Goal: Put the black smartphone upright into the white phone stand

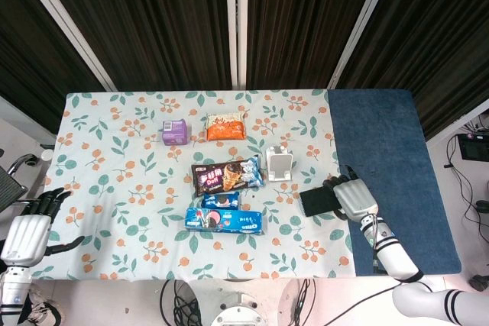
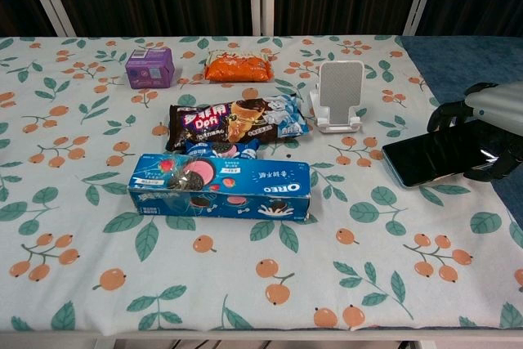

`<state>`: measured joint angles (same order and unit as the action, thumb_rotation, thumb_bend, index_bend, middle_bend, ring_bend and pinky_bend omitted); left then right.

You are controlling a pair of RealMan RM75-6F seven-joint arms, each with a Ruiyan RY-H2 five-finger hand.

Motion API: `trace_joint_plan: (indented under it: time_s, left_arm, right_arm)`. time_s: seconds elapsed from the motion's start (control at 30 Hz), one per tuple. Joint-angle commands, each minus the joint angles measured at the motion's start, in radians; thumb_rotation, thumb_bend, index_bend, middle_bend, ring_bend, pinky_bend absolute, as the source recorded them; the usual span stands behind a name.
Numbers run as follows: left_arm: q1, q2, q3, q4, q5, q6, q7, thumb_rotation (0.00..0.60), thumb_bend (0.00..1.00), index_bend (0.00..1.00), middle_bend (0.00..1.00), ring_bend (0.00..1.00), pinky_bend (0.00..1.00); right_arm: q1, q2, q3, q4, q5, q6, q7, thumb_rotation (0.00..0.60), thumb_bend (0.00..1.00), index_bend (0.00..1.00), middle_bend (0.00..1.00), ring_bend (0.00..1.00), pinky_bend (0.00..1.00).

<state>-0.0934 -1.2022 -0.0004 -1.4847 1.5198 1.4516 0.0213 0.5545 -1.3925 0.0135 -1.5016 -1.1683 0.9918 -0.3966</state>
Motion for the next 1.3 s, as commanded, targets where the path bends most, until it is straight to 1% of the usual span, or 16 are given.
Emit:
trace_joint_plan:
  time_s: [0.03, 0.2, 0.3, 0.4, 0.5, 0.57, 0.63, 0.7, 0.8, 0.83, 1.0, 1.13, 1.17, 1.3]
  left_arm:
    - [0.000, 0.000, 0.000, 0.000, 0.000, 0.000, 0.001, 0.436, 0.09, 0.14, 0.11, 0.11, 0.24]
    - [0.002, 0.001, 0.000, -0.002, 0.000, 0.004, 0.002, 0.433, 0.10, 0.14, 0.11, 0.11, 0.24]
    - [0.004, 0.003, 0.000, -0.002, -0.001, 0.005, 0.001, 0.434, 0.10, 0.14, 0.11, 0.11, 0.24]
    - [0.005, 0.002, 0.000, 0.001, -0.001, 0.006, -0.003, 0.435, 0.10, 0.14, 0.11, 0.11, 0.24]
    - [0.005, 0.000, 0.000, 0.004, -0.001, 0.005, -0.007, 0.437, 0.10, 0.14, 0.11, 0.11, 0.24]
    - [0.005, -0.002, 0.000, 0.005, 0.001, 0.006, -0.007, 0.438, 0.09, 0.14, 0.11, 0.11, 0.24]
    - [0.005, -0.002, 0.001, 0.005, 0.003, 0.007, -0.005, 0.441, 0.10, 0.14, 0.11, 0.11, 0.24]
    - [0.004, -0.002, 0.000, 0.003, 0.004, 0.009, -0.004, 0.442, 0.10, 0.14, 0.11, 0.11, 0.24]
    - [0.004, -0.003, -0.001, 0.001, 0.004, 0.011, -0.001, 0.441, 0.10, 0.14, 0.11, 0.11, 0.24]
    - [0.004, -0.005, -0.002, 0.001, 0.003, 0.011, 0.000, 0.443, 0.10, 0.14, 0.11, 0.11, 0.24]
    - [0.006, -0.014, -0.003, 0.007, -0.003, 0.011, 0.006, 0.441, 0.10, 0.14, 0.11, 0.11, 0.24]
    - [0.007, -0.017, -0.004, 0.009, -0.007, 0.010, 0.007, 0.442, 0.10, 0.14, 0.11, 0.11, 0.24]
    - [0.008, -0.016, -0.005, 0.010, -0.007, 0.011, 0.007, 0.442, 0.10, 0.14, 0.11, 0.11, 0.24]
    - [0.008, -0.017, -0.006, 0.013, -0.011, 0.010, 0.006, 0.442, 0.10, 0.14, 0.11, 0.11, 0.24]
  right_arm:
    - [-0.003, 0.002, 0.002, 0.002, -0.012, 0.004, 0.009, 0.600, 0.31, 0.65, 0.47, 0.42, 0.00]
    - [-0.011, 0.021, 0.008, -0.010, -0.064, 0.035, 0.041, 0.600, 0.32, 0.65, 0.48, 0.42, 0.00]
    - [-0.014, 0.068, 0.014, -0.043, -0.112, 0.067, 0.048, 0.600, 0.32, 0.66, 0.48, 0.42, 0.00]
    - [-0.019, 0.124, 0.035, -0.090, -0.163, 0.130, 0.033, 0.600, 0.32, 0.66, 0.48, 0.42, 0.00]
    - [-0.017, 0.174, 0.060, -0.128, -0.227, 0.195, 0.008, 0.600, 0.32, 0.66, 0.48, 0.42, 0.00]
    - [-0.006, 0.197, 0.078, -0.132, -0.280, 0.231, -0.023, 0.600, 0.32, 0.66, 0.48, 0.42, 0.00]
    - [0.012, 0.216, 0.091, -0.123, -0.326, 0.246, -0.083, 0.600, 0.32, 0.66, 0.47, 0.42, 0.00]
    - [0.032, 0.230, 0.101, -0.115, -0.353, 0.239, -0.132, 0.600, 0.32, 0.65, 0.46, 0.42, 0.00]
    - [0.075, 0.243, 0.107, -0.079, -0.419, 0.213, -0.187, 0.600, 0.32, 0.63, 0.45, 0.42, 0.00]
    - [0.094, 0.243, 0.105, -0.051, -0.461, 0.209, -0.206, 0.600, 0.32, 0.63, 0.44, 0.42, 0.00]
    - [0.171, 0.237, 0.087, 0.066, -0.618, 0.186, -0.234, 0.600, 0.32, 0.61, 0.42, 0.41, 0.00]
    - [0.232, 0.227, 0.062, 0.161, -0.725, 0.166, -0.218, 0.600, 0.32, 0.60, 0.40, 0.41, 0.00]
    - [0.256, 0.225, 0.049, 0.195, -0.770, 0.163, -0.208, 0.600, 0.32, 0.60, 0.40, 0.40, 0.00]
    - [0.326, 0.207, 0.001, 0.312, -0.892, 0.181, -0.110, 0.600, 0.32, 0.59, 0.39, 0.40, 0.00]
